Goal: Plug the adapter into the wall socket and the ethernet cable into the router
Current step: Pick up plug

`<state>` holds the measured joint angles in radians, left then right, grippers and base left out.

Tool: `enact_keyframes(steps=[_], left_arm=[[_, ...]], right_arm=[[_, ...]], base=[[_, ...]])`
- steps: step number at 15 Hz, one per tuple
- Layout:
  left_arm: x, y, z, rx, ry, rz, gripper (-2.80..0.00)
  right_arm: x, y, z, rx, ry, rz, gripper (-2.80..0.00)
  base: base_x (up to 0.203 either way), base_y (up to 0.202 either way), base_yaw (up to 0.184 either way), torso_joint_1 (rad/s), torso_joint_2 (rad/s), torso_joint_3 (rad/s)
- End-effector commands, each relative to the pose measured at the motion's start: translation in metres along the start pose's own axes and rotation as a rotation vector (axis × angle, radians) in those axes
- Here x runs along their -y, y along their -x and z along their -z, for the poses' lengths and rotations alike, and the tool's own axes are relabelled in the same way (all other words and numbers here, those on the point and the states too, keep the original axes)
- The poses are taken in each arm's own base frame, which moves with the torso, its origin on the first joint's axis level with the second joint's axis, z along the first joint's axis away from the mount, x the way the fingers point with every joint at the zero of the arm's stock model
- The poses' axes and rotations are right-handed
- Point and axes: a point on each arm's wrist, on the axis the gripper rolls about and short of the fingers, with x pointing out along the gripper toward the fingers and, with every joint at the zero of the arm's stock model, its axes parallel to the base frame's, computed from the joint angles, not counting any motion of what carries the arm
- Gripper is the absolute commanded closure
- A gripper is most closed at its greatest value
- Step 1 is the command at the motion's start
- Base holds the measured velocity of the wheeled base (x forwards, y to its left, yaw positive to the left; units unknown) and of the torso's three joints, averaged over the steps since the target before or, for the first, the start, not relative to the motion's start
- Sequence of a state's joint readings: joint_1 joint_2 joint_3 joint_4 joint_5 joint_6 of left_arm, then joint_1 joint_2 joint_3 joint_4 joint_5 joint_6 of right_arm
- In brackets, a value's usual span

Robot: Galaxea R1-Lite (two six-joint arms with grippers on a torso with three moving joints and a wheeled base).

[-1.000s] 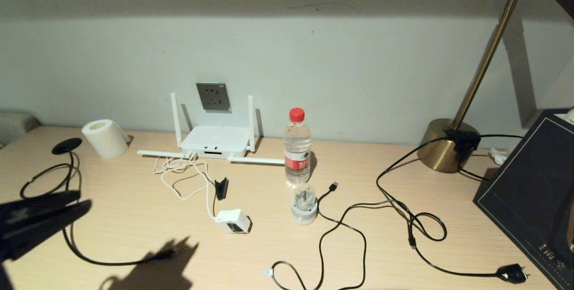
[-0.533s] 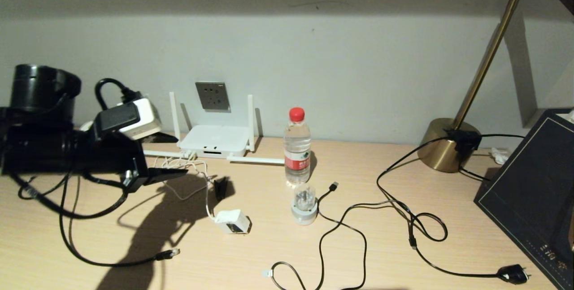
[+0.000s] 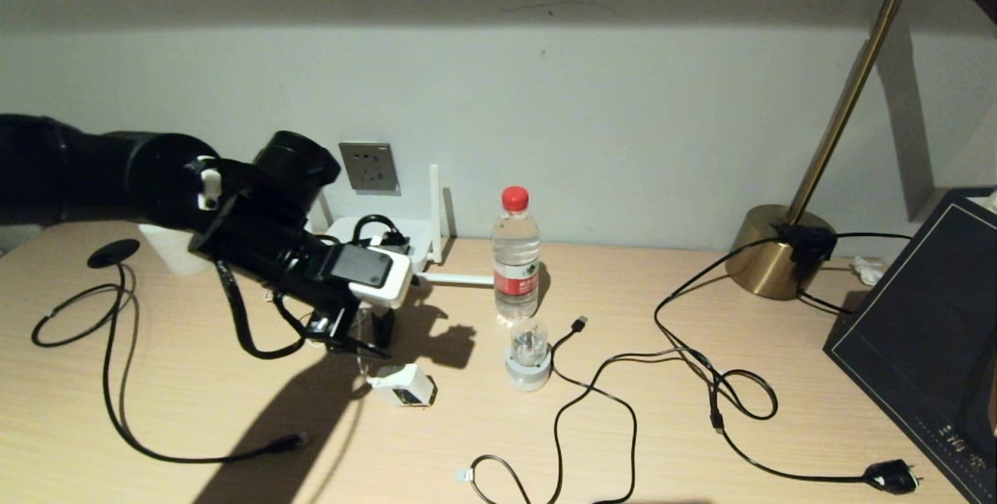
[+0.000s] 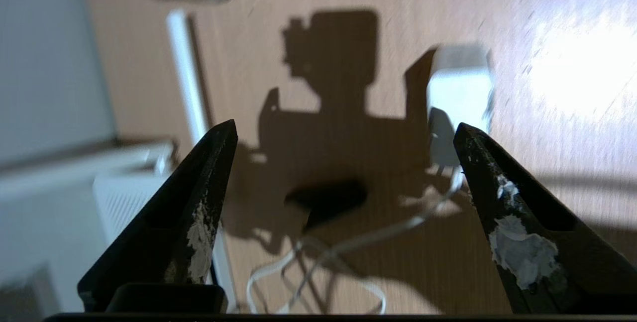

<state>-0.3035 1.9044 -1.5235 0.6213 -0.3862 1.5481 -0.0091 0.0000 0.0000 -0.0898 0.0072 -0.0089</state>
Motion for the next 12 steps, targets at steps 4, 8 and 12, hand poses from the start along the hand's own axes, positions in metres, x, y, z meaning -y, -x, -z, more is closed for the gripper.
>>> enact_keyframes(steps=[4,8,12], left_arm=[[0.004,-0.034,-0.013,0.032,-0.030,0.097,-2.80],[0.015,-0.012,-0.019,-0.021,-0.008,0.157,-2.80],[0.025,-0.020,-0.015,-0.036,0.019,0.193,-2.80]], right_arm=[[0.000,-0.002,0.010,-0.035,0.000,-0.001,0.00],[0.000,-0.002,0.010,-0.035,0.000,-0.001,0.00],[0.000,-0.002,0.010,-0.035,0.000,-0.001,0.00]], base=[[0.000,0.000,0.000,0.000,0.00,0.000],[0.000,0.000,0.000,0.000,0.00,0.000],[0.000,0.000,0.000,0.000,0.00,0.000]])
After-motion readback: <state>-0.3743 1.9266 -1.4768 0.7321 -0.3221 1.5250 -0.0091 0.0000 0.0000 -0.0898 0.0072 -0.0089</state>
